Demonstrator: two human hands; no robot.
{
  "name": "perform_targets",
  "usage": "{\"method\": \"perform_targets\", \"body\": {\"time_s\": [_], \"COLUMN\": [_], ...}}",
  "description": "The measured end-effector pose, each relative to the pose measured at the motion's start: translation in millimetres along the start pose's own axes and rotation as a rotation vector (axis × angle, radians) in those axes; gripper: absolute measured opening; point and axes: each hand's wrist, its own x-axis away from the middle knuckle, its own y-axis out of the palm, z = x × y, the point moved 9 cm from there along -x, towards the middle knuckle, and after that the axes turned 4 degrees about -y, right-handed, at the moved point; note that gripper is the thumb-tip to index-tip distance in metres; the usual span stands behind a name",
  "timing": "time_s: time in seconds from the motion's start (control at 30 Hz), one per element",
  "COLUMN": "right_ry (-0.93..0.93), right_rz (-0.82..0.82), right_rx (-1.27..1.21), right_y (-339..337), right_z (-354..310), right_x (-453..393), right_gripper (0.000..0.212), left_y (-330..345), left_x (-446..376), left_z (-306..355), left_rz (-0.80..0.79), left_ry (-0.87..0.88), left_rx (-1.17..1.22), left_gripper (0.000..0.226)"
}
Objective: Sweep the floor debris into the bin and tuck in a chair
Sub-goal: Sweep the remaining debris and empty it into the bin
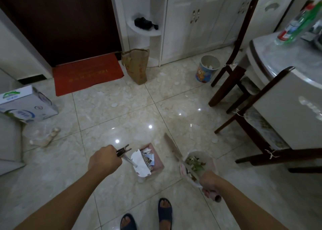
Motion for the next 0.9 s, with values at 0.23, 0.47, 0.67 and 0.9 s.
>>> {"method": "perform_targets", "body": {"time_s": [0.23, 0.47, 0.67, 0.9], "right_ry": [-0.027, -0.021, -0.085, -0.122], "right_rz": [-0.062, -0.156, -0.124, -0.036], "right_rx": [-0.091, -0.215, -0.232, -0.116], "right_y": [28.2, 27.2, -10.5, -22.2], "right_z": [3.4, 13.9, 6.2, -8.7], "right_x": [7.0, 27.6, 62.4, 57.3], "right_gripper": [0.027, 0.01, 0.018, 0.022], "left_y": [7.1, 13.1, 13.3, 15.1], "left_x": [-2.1, -5.6, -1.2, 6.0], "left_z": [22.0, 19.1, 17.4, 19.1], "left_rz": [0.05, 0.059, 0.064, 0.072], "left_ry": [0.031, 0.029, 0.03, 0.031], "left_rx": [-0.027, -0.019, -0.015, -0.019], "left_gripper": [0.01, 0.014, 0.018, 0.021]}}
